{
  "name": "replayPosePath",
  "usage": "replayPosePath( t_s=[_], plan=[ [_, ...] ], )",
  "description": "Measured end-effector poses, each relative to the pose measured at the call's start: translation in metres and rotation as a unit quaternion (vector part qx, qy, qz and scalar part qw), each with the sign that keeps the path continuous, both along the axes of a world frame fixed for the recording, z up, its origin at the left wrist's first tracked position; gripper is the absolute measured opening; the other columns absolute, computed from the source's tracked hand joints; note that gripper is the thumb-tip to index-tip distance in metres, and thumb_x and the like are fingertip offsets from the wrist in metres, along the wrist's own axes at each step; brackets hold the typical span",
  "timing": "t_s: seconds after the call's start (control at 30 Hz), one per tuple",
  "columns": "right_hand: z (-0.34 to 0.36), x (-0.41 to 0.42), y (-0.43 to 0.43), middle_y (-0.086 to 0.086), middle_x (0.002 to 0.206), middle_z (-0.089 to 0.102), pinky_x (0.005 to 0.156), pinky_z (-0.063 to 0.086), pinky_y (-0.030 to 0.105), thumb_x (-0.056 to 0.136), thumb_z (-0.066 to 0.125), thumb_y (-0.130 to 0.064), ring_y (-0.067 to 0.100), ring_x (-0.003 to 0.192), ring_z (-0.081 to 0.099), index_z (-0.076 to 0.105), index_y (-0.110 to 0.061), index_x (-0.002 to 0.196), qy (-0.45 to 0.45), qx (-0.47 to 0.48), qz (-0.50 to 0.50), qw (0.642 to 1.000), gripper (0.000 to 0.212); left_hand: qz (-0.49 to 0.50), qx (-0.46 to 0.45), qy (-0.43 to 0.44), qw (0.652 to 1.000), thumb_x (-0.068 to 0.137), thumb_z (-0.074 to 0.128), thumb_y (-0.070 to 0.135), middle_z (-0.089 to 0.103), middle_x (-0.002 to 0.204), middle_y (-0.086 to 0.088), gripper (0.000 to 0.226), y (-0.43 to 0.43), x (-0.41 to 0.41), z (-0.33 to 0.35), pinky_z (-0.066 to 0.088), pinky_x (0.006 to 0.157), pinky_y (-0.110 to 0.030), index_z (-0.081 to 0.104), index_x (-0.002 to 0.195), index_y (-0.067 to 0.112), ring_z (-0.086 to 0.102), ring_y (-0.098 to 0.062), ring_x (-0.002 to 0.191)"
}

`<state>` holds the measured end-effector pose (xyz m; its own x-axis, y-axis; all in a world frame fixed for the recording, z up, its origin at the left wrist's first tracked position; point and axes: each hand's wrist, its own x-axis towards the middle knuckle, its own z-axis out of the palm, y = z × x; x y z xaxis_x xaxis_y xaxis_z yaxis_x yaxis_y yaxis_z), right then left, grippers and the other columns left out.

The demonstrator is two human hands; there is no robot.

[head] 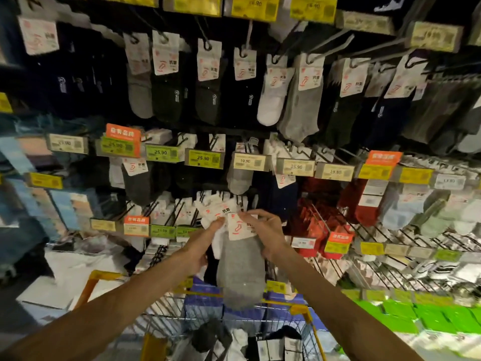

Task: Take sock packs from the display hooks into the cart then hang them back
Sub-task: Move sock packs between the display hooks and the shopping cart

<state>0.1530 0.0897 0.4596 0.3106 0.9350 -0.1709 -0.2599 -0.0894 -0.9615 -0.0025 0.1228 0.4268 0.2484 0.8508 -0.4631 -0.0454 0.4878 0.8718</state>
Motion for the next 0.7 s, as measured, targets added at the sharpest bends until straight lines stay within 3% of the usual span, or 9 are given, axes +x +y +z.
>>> replayPosePath(
  t_s=[0.07, 0.17, 0.3, 0.37, 0.47, 0.63, 0.7],
  plan=[
    [-0.005, 0.008, 0.014, 0.010, 0.074, 0.074, 0.056, 0.055, 0.027, 0.078, 0.077, -0.004, 0.019, 0.064, 0.070, 0.074, -0.008, 0.079, 0.009, -0.005, 0.004, 1.000, 0.005, 0.016, -0.011, -0.004, 1.000, 0.082, 0.070, 0.056, 0.077, 0.092, -0.005, 0.046, 0.008, 0.010, 0.000, 0.053, 0.091, -0.042, 0.073, 0.103, 0.015, 0.070, -0.028, 0.095],
    [-0.007, 0.022, 0.032, 0.014, 0.081, 0.075, 0.062, 0.056, 0.032, 0.079, 0.077, -0.006, 0.024, 0.069, 0.071, 0.076, -0.005, 0.088, 0.033, -0.008, 0.024, 0.999, 0.010, 0.036, -0.026, -0.003, 0.999, 0.081, 0.070, 0.057, 0.076, 0.097, -0.010, 0.050, 0.018, 0.022, -0.003, 0.055, 0.092, -0.048, 0.073, 0.106, 0.013, 0.071, -0.032, 0.095],
    [-0.005, 0.034, 0.051, 0.012, 0.078, 0.074, 0.058, 0.055, 0.028, 0.081, 0.077, -0.010, 0.020, 0.065, 0.070, 0.075, -0.003, 0.094, 0.054, -0.003, 0.029, 0.998, 0.015, 0.060, -0.037, -0.008, 0.998, 0.073, 0.074, 0.063, 0.076, 0.100, -0.011, 0.061, 0.031, 0.031, -0.011, 0.049, 0.099, -0.055, 0.073, 0.108, 0.014, 0.070, -0.034, 0.100],
    [-0.002, 0.036, 0.060, 0.013, 0.079, 0.074, 0.061, 0.054, 0.030, 0.081, 0.076, -0.010, 0.020, 0.067, 0.070, 0.074, -0.005, 0.092, 0.066, 0.007, 0.025, 0.998, 0.013, 0.062, -0.036, -0.012, 0.997, 0.075, 0.073, 0.064, 0.076, 0.100, -0.011, 0.059, 0.039, 0.032, -0.010, 0.051, 0.096, -0.049, 0.073, 0.108, 0.015, 0.070, -0.034, 0.100],
    [0.005, 0.038, 0.070, 0.016, 0.081, 0.073, 0.059, 0.052, 0.029, 0.081, 0.077, -0.014, 0.022, 0.069, 0.070, 0.074, -0.004, 0.092, 0.053, 0.023, 0.021, 0.998, 0.016, 0.091, -0.022, -0.009, 0.996, 0.085, 0.066, 0.056, 0.076, 0.094, -0.009, 0.045, 0.051, 0.029, -0.004, 0.053, 0.074, -0.035, 0.071, 0.104, 0.016, 0.069, -0.030, 0.093],
    [0.023, 0.041, 0.084, 0.006, 0.068, 0.071, 0.054, 0.051, 0.024, 0.083, 0.075, -0.014, 0.017, 0.061, 0.067, 0.069, -0.004, 0.080, 0.067, 0.042, -0.020, 0.997, 0.012, 0.096, -0.029, -0.039, 0.994, 0.086, 0.068, 0.051, 0.075, 0.094, -0.007, 0.036, 0.065, 0.018, -0.001, 0.053, 0.073, -0.035, 0.071, 0.101, 0.018, 0.068, -0.029, 0.091],
    [0.028, 0.039, 0.090, 0.006, 0.070, 0.072, 0.054, 0.053, 0.025, 0.085, 0.073, -0.012, 0.017, 0.062, 0.068, 0.069, -0.004, 0.081, 0.068, 0.042, -0.038, 0.996, 0.010, 0.091, -0.039, -0.058, 0.993, 0.085, 0.069, 0.051, 0.075, 0.101, -0.009, 0.039, 0.071, 0.013, -0.002, 0.056, 0.079, -0.040, 0.071, 0.107, 0.019, 0.068, -0.030, 0.097]
  ],
)
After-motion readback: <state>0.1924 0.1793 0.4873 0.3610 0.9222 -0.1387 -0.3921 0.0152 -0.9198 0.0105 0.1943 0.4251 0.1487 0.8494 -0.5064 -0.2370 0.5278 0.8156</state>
